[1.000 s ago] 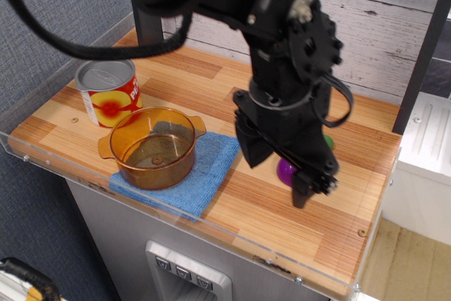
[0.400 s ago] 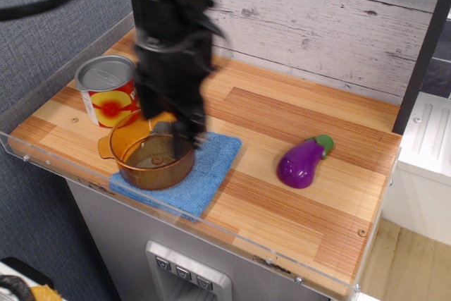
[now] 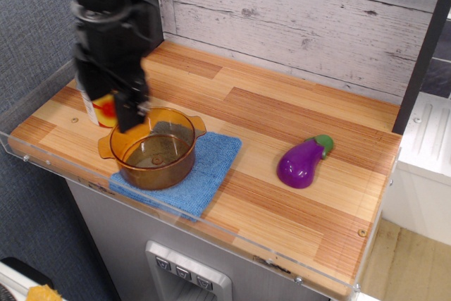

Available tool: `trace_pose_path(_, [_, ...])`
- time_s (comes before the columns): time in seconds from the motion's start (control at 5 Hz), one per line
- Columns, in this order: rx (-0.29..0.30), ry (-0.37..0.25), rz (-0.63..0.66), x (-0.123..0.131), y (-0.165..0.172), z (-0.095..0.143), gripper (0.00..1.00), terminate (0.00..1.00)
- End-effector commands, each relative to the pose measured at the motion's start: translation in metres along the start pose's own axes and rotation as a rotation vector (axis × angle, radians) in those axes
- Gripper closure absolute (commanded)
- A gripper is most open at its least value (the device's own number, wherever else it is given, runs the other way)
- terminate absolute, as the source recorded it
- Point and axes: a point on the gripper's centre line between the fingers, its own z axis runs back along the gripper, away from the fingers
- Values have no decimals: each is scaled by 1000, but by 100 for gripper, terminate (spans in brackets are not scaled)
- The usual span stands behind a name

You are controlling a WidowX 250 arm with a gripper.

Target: Place the can behind and left of the eggplant

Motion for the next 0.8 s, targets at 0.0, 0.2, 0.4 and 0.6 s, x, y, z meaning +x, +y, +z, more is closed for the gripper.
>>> trace_pose_path(0.0, [36,3,8,-9,45,-6,0,0])
trace_pose_path(0.2, [43,43,19,-11,58,-17,0,0])
trace_pose_path(0.4, [58,70,32,-17,71,-24,0,0])
trace_pose_path(0.6, [50,95,14,-15,79,-34,0,0])
